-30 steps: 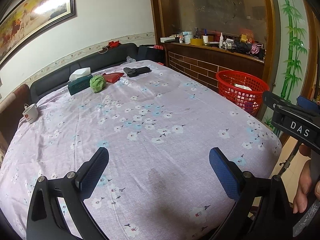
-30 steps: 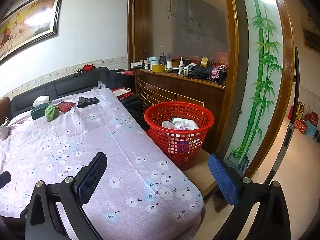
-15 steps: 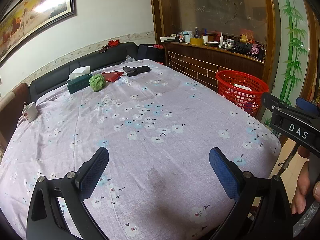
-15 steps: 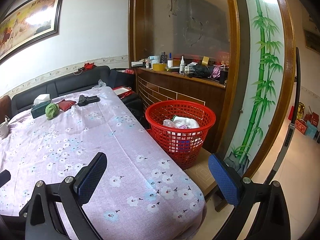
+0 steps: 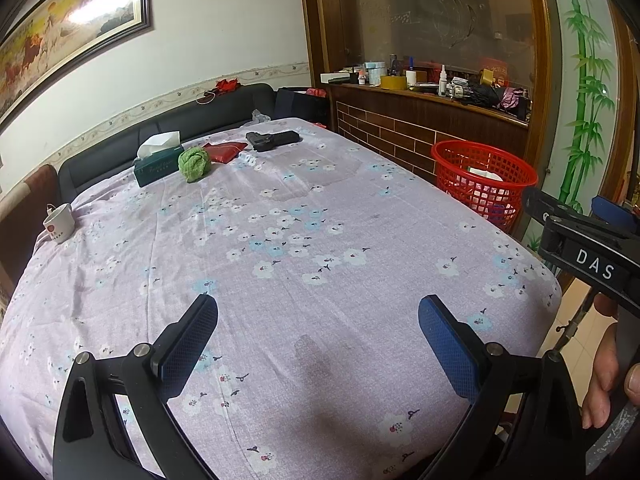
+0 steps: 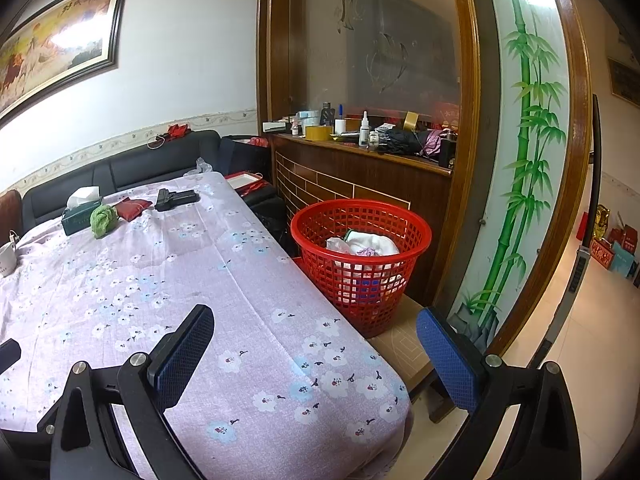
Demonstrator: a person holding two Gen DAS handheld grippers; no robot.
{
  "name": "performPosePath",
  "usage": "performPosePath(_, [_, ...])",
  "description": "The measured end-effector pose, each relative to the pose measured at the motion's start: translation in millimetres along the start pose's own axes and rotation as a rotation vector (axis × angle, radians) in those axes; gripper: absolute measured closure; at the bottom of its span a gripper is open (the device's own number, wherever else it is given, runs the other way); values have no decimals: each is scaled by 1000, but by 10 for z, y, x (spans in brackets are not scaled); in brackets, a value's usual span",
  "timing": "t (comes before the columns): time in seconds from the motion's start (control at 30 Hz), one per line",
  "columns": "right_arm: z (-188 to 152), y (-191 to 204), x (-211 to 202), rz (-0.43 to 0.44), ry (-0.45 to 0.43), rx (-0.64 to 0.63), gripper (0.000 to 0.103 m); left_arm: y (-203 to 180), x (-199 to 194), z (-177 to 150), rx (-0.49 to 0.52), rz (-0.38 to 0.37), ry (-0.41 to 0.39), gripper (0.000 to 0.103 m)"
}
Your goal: Collect trash
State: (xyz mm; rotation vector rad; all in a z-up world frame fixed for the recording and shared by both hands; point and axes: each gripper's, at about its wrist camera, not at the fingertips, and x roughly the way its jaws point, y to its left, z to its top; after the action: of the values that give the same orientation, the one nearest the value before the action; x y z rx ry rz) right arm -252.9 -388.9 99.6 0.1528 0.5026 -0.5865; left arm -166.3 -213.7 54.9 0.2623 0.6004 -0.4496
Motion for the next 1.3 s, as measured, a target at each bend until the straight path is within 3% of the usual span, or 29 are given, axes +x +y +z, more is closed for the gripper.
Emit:
performPosePath(0.9, [-23, 25, 26, 5, 7, -6, 1, 53, 2, -25, -13, 2, 8, 3])
performPosePath(1.13, [-2, 266, 191, 64, 60, -48, 1, 563, 39, -100, -119, 64, 59, 3])
performPosePath(1.3, [36, 797, 401, 194, 159, -128, 1, 1136, 53, -210, -234, 151, 132, 3])
